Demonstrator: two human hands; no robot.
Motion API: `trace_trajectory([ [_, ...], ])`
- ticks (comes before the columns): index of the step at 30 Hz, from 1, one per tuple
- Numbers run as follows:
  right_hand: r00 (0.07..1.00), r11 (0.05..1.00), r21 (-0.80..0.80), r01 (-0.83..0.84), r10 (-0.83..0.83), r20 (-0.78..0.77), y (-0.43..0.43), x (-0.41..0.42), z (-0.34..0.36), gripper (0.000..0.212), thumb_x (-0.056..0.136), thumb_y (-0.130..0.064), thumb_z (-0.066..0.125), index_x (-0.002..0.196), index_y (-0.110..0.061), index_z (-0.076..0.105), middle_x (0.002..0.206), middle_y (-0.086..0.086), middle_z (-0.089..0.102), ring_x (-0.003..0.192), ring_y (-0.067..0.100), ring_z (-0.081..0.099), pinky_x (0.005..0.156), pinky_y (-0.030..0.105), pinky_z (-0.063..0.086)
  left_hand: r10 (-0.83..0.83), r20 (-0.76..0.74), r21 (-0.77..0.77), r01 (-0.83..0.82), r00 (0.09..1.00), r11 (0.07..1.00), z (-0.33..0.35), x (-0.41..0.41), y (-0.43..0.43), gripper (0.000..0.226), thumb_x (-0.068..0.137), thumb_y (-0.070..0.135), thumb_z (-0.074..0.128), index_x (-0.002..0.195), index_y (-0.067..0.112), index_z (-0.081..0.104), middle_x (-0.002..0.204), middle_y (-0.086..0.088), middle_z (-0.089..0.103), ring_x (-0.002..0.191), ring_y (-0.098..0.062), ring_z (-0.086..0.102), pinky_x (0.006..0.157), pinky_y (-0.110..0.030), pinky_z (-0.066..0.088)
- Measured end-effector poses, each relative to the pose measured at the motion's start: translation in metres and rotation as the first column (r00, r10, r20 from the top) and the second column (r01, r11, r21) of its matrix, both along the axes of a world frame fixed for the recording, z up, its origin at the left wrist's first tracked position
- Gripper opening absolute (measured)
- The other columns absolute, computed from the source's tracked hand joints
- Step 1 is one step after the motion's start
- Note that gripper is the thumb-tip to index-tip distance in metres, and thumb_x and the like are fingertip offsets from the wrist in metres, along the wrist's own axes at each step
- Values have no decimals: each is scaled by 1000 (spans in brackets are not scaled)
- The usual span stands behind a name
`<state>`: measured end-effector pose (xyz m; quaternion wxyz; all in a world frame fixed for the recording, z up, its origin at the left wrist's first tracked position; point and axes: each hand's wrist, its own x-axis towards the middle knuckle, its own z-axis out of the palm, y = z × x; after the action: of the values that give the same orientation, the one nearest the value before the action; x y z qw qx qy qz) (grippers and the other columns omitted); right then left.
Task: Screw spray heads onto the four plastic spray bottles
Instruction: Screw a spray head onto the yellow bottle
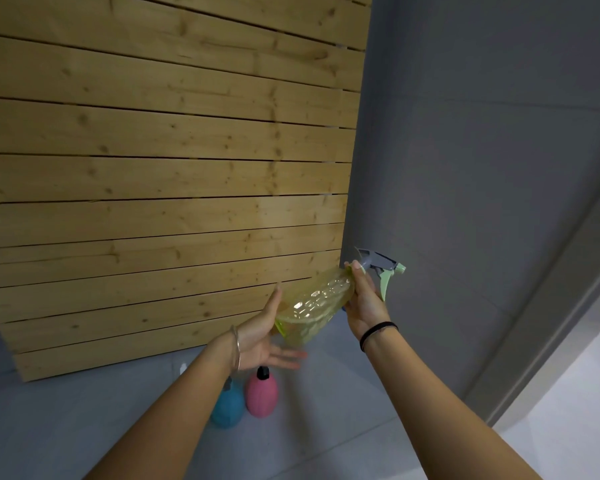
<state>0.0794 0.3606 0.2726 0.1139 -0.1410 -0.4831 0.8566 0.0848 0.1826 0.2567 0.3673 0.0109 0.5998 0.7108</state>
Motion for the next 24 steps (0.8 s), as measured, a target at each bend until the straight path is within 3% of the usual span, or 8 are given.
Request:
trace_trajectory([
  [2, 1000, 1000, 5, -7, 7, -2, 1, 0, 0, 47, 90, -31, 57, 131, -9, 53, 136, 16, 55, 128, 31, 51, 111, 44, 36, 52, -26, -13, -52, 998, 999, -1, -2, -1, 67, 82, 70, 36, 136, 31, 36, 135, -6, 54, 95, -31, 67, 73, -35, 60],
  [8, 1000, 1000, 7, -1, 1, 11, 4, 2, 0, 47, 89, -31, 59, 131, -9, 53, 136, 17, 56, 127, 32, 52, 111, 47, 36, 151, -240, 33, -148, 959, 988, -8, -1, 8, 69, 77, 11, 73, 137, 18, 39, 111, 3, 65, 101, -13, 64, 75, -25, 57],
  [10, 1000, 1000, 4, 3, -3, 15, 3, 1, 0, 47, 89, -30, 60, 130, -8, 53, 135, 17, 56, 126, 32, 52, 111, 47, 37, 174, -148, 85, -162, 974, 983, -8, -1, 9, 69, 80, 30, 69, 139, 26, 33, 121, -1, 61, 110, -21, 61, 81, -34, 56],
  [12, 1000, 1000, 10, 3, -3, 14, 4, 1, -1, 47, 88, -29, 61, 130, -8, 53, 134, 18, 57, 125, 32, 53, 110, 45, 38, 89, -55, 77, -85, 994, 993, -6, 1, 9, 60, 81, 64, 46, 134, 36, 38, 131, -3, 56, 115, -28, 60, 83, -43, 56],
  [14, 1000, 1000, 14, -4, 4, 13, 5, 0, -3, 49, 88, -29, 61, 131, -8, 52, 134, 18, 57, 125, 32, 53, 110, 44, 38, 107, -25, 70, -105, 994, 992, -8, -1, 9, 59, 86, 63, 37, 138, 34, 35, 139, -5, 51, 114, -31, 60, 83, -47, 56],
  [16, 1000, 1000, 3, -8, 8, 13, 6, 0, -4, 50, 88, -31, 60, 132, -9, 51, 134, 16, 57, 125, 31, 53, 111, 44, 37, 200, -35, 103, -195, 979, 975, -8, -4, 10, 59, 90, 47, 47, 142, 23, 32, 139, -9, 50, 113, -31, 60, 80, -45, 56],
  [20, 1000, 1000, -11, -26, 26, -14, 4, -1, -4, 46, 89, -32, 59, 129, -10, 53, 133, 14, 57, 123, 29, 54, 111, 40, 37, 166, -74, 149, -154, 983, 977, -4, -3, 10, 54, 78, 30, 67, 126, 7, 57, 128, -12, 63, 107, -20, 64, 90, -32, 53],
  [24, 999, 999, 2, -33, 33, -31, 1, -2, -2, 48, 89, -31, 59, 130, -8, 52, 134, 15, 57, 124, 29, 54, 110, 43, 38, 55, 83, 53, -60, 995, 997, -5, 2, 7, 73, 76, 73, 46, 129, 23, 44, 132, -12, 56, 110, -36, 63, 88, -41, 55],
])
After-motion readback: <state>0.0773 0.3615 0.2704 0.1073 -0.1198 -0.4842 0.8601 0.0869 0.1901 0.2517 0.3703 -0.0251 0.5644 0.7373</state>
